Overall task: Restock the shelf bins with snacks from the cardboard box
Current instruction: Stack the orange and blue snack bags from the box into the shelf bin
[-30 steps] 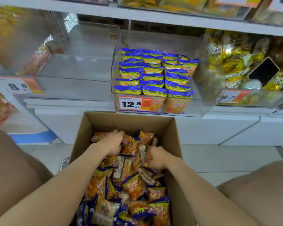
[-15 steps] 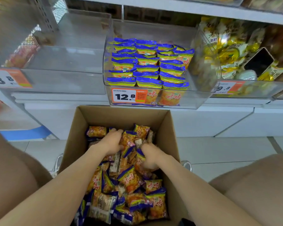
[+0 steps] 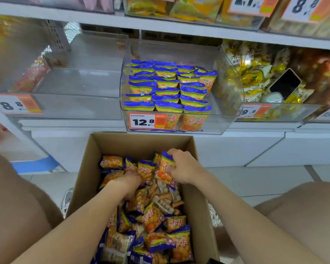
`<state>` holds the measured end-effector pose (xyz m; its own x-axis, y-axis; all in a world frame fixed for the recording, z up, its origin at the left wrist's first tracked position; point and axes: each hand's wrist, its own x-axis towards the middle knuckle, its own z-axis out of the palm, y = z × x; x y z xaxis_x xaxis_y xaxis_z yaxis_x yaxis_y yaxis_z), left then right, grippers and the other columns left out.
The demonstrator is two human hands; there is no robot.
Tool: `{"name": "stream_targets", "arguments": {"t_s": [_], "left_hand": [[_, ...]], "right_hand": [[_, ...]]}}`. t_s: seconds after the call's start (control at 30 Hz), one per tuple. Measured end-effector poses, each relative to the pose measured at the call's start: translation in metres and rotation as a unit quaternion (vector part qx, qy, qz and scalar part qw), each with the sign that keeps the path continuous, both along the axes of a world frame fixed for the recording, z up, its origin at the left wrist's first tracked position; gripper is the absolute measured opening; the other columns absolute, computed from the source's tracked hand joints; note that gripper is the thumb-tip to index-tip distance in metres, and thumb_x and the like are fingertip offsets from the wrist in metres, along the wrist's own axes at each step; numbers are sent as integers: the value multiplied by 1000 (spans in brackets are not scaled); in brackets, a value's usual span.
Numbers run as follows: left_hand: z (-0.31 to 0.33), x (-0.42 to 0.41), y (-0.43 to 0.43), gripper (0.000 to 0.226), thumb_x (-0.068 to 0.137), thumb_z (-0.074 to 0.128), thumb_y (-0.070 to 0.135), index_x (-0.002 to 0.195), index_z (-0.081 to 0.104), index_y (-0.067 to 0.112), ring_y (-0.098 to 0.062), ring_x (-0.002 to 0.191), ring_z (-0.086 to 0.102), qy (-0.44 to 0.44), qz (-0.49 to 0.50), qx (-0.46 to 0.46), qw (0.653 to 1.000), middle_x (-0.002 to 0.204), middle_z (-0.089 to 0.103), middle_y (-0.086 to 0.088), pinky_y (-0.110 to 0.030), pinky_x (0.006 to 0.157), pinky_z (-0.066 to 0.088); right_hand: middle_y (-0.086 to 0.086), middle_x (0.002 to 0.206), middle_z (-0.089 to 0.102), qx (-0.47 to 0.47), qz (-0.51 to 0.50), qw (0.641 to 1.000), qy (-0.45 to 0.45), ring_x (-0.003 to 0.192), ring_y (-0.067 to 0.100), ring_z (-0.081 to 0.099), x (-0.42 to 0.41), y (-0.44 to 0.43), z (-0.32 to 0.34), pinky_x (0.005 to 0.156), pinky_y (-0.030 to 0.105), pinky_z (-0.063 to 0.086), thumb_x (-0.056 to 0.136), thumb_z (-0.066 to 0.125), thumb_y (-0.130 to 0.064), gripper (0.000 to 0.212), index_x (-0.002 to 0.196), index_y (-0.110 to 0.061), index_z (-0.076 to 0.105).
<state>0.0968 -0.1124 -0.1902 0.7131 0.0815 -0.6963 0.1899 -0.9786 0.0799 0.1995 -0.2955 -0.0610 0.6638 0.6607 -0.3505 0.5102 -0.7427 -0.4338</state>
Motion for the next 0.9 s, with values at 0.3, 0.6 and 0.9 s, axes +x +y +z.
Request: {"name": "stream_targets", "arguments": {"t_s": [0.3, 0.6, 0.9], "left_hand": [[61, -3, 1, 47, 92, 77, 40, 132, 54, 30, -17, 115, 60, -121, 114, -186, 968, 133, 60, 1, -34, 96, 51], [185, 8, -6, 18, 93, 73, 50, 107, 73, 40, -3, 96, 69, -324, 192, -352, 857, 101, 71, 20, -30, 70, 63], [242, 12, -10, 13, 102, 62, 39, 108, 72, 36, 10, 96, 62, -487, 169, -268, 814, 99, 70, 25, -9, 75, 46]], "right_hand": [[9, 145, 57, -1, 38, 999, -22, 130, 29, 55, -3, -14, 57, 101, 36, 49, 95, 69, -14, 65, 155, -20, 45], [-4, 125, 65, 83, -23, 996, -12, 113, 17, 64, 21, -33, 119, 96, 37, 54, 82, 84, -21, 49, 125, -26, 61], [-10, 124, 69, 321, -154, 934, -36, 116, 10, 65, 29, -43, 157, 97, 35, 53, 82, 77, -31, 49, 130, -27, 69]]}}
